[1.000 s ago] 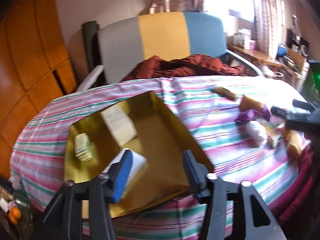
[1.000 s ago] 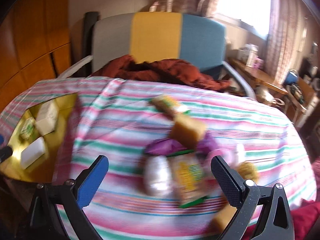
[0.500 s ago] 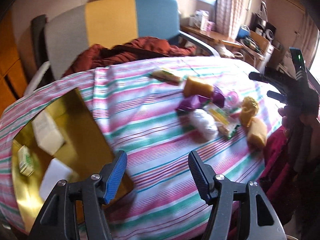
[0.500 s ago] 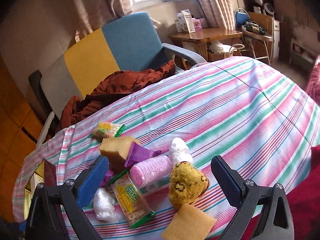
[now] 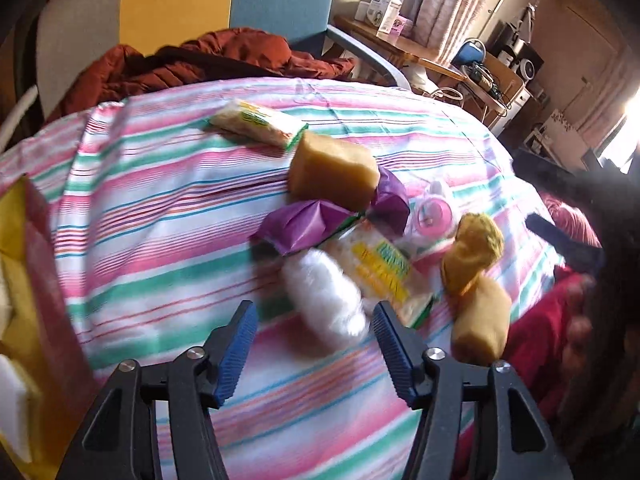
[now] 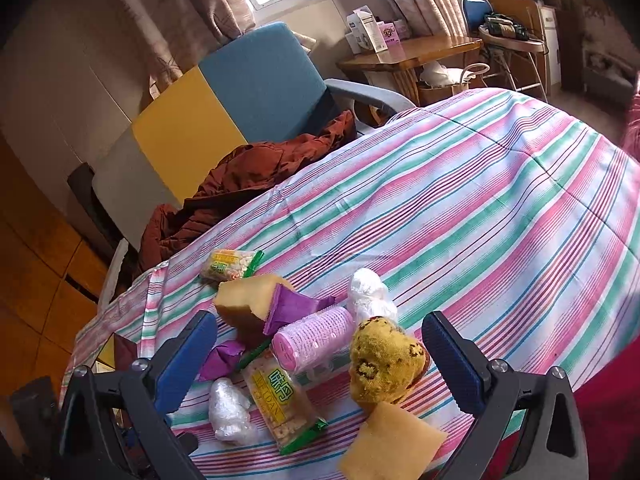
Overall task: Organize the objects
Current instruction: 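Grasp the clear plastic-wrapped bundle with the left tool, then grasp the square yellow sponge with the right tool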
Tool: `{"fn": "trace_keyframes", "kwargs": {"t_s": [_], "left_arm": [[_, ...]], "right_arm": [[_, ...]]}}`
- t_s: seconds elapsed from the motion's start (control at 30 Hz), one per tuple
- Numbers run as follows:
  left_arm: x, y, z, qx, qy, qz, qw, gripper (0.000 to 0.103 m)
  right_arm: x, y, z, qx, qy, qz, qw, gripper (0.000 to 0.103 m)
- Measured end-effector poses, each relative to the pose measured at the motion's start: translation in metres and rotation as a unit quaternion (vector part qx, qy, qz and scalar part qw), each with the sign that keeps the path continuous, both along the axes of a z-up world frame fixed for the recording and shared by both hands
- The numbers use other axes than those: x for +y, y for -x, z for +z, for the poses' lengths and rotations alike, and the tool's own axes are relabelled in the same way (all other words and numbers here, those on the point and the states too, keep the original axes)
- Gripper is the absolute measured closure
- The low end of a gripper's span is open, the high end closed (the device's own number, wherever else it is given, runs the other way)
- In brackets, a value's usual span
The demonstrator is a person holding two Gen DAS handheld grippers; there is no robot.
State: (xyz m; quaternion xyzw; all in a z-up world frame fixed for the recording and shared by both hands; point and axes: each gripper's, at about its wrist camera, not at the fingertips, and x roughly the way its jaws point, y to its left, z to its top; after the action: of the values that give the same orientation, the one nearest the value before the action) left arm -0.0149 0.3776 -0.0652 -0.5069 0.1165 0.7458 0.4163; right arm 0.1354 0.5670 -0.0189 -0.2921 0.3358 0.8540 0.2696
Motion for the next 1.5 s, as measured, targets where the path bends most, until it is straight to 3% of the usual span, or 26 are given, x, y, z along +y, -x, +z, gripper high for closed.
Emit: {"fn": "trace_keyframes", "kwargs": {"t_s": [0.17, 0.33, 0.4, 0.53, 0.73, 0.87, 1.07, 1.2, 1.3, 1.43, 1.5], "left_arm": [[0.027, 0.010, -0.025, -0.014, 0.032, 0.007, 0.9994, 0.060], [0.022, 0.007, -0.037, -0.001, 0.011, -0.013, 0.9999, 0.060], [0.012, 0.005, -0.039, 0.002, 0.008, -0.018, 0.9998, 0.068], [-0.009, -0.007, -0.035, 0.019, 0.018, -0.027, 0.9993, 0.068], [-0.044, -0.033, -0.033, 0.054, 0.025, -0.053, 0.9968, 0.068], [-0.057, -0.047, -0.035, 0.080, 0.030, -0.067, 0.9941, 0.068], [-0.060, -0.044, -0.036, 0.069, 0.017, -0.064, 0.9954, 0.068], [-0.061, -0.045, -0.037, 0.072, 0.010, -0.063, 0.9953, 0.068], [-0.063, -0.043, -0.037, 0.063, 0.003, -0.060, 0.9962, 0.068], [-0.066, -0.042, -0.038, 0.060, -0.006, -0.061, 0.9963, 0.068], [-0.067, -0.041, -0.038, 0.058, -0.008, -0.061, 0.9964, 0.068]], "right_arm": [[0.003, 0.000, -0.002, 0.005, 0.011, 0.003, 1.000, 0.000], [0.009, -0.003, -0.003, 0.011, 0.019, -0.006, 1.000, 0.000], [0.014, -0.007, -0.003, 0.018, 0.025, -0.017, 0.999, 0.000], [0.016, -0.006, -0.006, 0.021, 0.038, -0.015, 0.999, 0.000], [0.000, 0.007, 0.000, 0.005, -0.001, 0.018, 1.000, 0.000], [0.005, 0.001, -0.003, -0.002, 0.005, 0.001, 1.000, 0.000], [0.012, -0.020, 0.006, -0.004, 0.022, -0.020, 1.000, 0.000], [0.011, -0.029, 0.011, -0.046, 0.014, -0.004, 0.999, 0.000], [0.003, -0.025, 0.000, -0.120, 0.021, 0.041, 0.992, 0.000], [-0.019, -0.013, -0.025, -0.209, 0.016, 0.121, 0.970, 0.000], [-0.030, -0.002, -0.040, -0.259, 0.007, 0.164, 0.952, 0.000]]}}
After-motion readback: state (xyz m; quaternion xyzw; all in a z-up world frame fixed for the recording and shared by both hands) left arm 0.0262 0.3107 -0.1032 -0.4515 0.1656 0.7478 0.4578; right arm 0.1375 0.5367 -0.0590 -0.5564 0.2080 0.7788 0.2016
